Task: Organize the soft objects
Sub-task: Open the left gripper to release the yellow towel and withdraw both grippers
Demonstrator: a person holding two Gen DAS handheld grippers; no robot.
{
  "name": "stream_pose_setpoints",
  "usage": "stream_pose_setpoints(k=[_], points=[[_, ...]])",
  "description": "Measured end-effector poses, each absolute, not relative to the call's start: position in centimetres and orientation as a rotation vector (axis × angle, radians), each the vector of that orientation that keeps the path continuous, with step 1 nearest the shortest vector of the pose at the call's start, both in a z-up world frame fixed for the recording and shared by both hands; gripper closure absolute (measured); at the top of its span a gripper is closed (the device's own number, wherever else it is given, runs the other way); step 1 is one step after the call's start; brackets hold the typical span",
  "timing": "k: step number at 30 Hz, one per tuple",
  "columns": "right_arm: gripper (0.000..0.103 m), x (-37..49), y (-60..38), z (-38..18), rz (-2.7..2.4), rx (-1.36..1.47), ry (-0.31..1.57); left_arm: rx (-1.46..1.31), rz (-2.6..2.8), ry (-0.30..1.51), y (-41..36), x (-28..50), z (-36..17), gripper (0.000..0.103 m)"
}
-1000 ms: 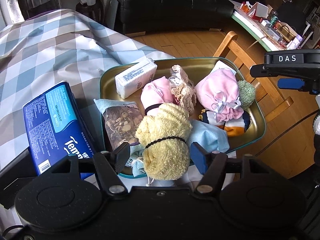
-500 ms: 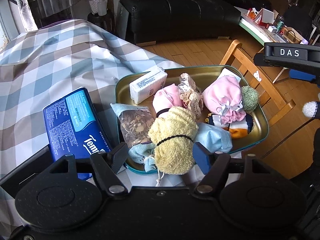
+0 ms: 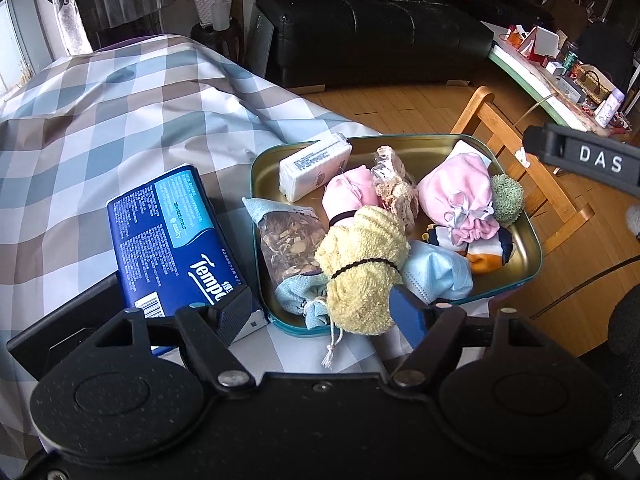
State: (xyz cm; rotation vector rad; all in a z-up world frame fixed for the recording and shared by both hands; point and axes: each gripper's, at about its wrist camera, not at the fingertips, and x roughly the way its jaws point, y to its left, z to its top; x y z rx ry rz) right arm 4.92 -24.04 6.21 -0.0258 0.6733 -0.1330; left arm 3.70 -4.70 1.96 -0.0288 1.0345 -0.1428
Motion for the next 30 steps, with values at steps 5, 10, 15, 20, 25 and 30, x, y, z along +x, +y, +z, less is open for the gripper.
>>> stream_pose_setpoints(k=[5,10,15,20,25,30], points=[[0.000,3.1,-23.2,4.8,-0.090,-0.052,0.700,-0.025,-0.139,1.039,-4.5,3.0,1.7,0.032],[0.000,2.2,-23.1,3.1,-0.095,-0.051,0.777,-0.022,-0.128,1.021,-4.4,2.3,1.7,0.031],[0.000,0.7,-23.1,1.7,-0.102,-0.026,0.831,-0.013,-0.126,1.024,-4.5,1.6,1.4,0.031],[0.000,-0.8,-22.8,0.7,-0.111,-0.021,0.865,-0.026,-0.121,1.041,-4.3,0.7,0.9,0.030],[0.001,-1.9,-22.3,0.3,-0.104,-0.031,0.846,-0.037,-0.101,1.028,-3.8,-0.1,0.5,0.018],[0.001,-2.0,-22.1,0.4,-0.074,-0.007,0.822,-0.032,-0.088,1.031,-3.6,-0.2,0.3,0.018]])
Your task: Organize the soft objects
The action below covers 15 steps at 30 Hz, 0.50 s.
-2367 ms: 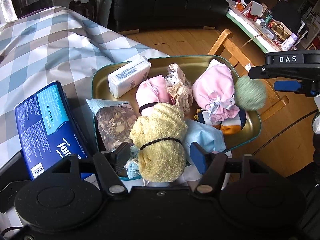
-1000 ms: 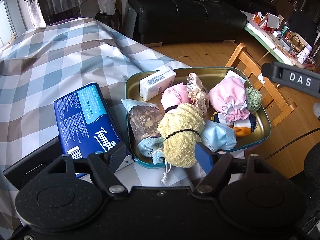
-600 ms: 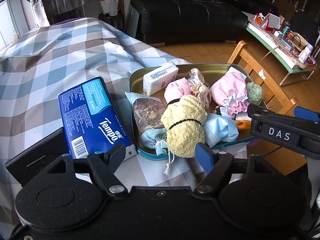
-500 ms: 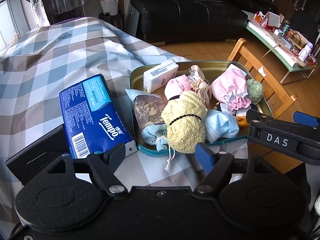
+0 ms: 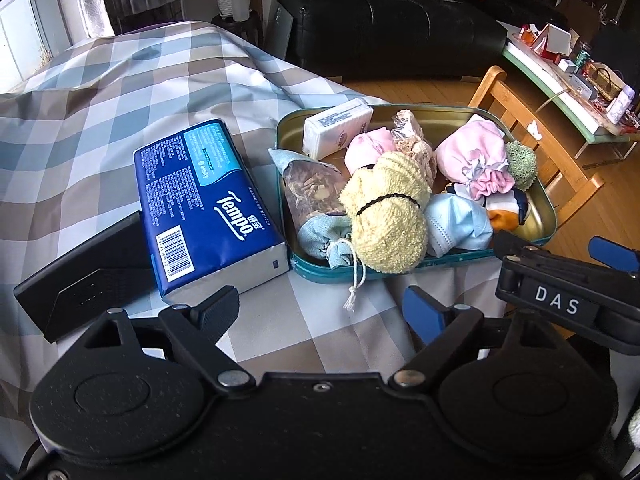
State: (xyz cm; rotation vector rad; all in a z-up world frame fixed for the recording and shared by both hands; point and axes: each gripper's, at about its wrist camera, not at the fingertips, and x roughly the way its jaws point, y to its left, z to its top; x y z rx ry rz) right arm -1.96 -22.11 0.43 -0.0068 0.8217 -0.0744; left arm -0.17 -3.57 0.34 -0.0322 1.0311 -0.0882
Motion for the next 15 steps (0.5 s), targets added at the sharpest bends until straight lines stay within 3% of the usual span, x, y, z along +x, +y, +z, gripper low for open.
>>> stream_pose_setpoints(k=[15], points=[[0.001,-0.7,-22.7,-0.6,-0.104,0.070,0.874,-0.050,-0.056,1.039,-2.9,0.0,-0.3,0.018]])
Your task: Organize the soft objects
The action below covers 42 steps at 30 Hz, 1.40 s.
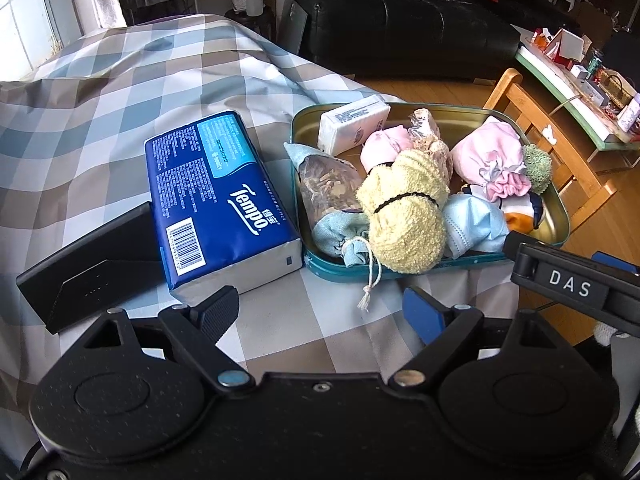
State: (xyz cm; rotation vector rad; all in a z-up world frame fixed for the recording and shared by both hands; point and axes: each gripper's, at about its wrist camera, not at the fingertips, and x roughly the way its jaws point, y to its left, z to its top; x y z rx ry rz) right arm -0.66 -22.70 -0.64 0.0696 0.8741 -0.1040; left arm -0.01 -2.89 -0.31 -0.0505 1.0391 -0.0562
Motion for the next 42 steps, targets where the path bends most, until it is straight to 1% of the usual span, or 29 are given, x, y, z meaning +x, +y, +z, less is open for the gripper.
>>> stream_pose_setpoints(k=[23,42], points=[[0.001,-0.4,-21.8,-1.1,-0.085,0.031,0.886,-0.049,-0.069,1.093,-3.3,0.2,-1.5,0.017],[0.001,-0.4,-21.8,-1.2,-0.087,0.035,0.892,-0.045,-0.077,1.095,-3.4,0.0,-1.5,0.017]])
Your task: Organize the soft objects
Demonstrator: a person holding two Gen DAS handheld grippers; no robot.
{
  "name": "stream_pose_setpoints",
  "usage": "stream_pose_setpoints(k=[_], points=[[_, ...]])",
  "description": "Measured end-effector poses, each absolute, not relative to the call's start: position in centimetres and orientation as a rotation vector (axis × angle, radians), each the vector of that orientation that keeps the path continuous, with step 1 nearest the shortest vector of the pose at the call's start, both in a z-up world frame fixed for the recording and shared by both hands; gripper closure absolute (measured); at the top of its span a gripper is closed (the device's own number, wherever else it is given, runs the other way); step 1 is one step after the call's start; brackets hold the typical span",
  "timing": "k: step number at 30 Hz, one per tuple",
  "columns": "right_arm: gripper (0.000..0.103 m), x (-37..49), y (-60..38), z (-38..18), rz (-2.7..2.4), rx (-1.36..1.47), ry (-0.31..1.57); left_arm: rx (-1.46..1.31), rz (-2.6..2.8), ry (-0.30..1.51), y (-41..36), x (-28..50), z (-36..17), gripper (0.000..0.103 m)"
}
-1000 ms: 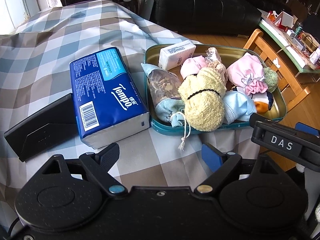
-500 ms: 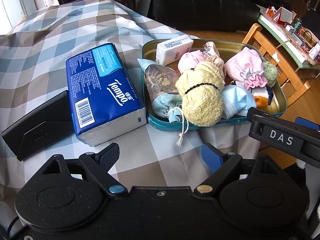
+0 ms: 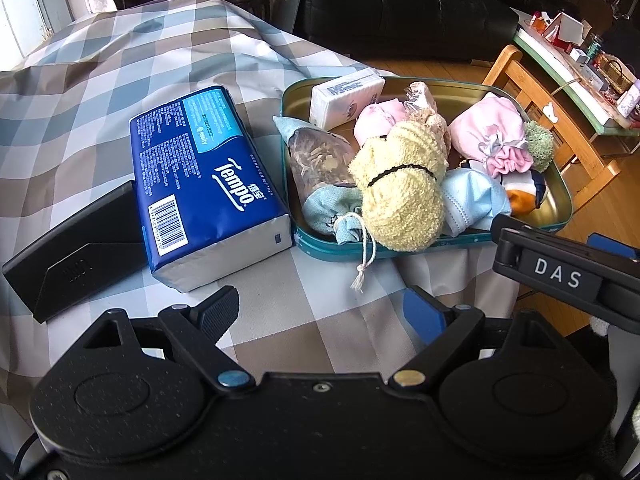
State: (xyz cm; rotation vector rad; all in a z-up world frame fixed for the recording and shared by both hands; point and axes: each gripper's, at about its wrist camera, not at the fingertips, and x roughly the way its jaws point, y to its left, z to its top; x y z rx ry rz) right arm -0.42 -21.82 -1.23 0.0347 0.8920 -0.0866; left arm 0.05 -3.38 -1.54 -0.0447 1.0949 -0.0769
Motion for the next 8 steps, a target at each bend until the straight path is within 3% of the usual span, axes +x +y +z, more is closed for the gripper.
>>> stream_pose_setpoints(k=[8], points=[[0.001,-0.41,-21.78,-1.33,-0.087,0.034,0.894,-0.041,-0.088,1.109,-3.49,0.10,-1.68,0.017]])
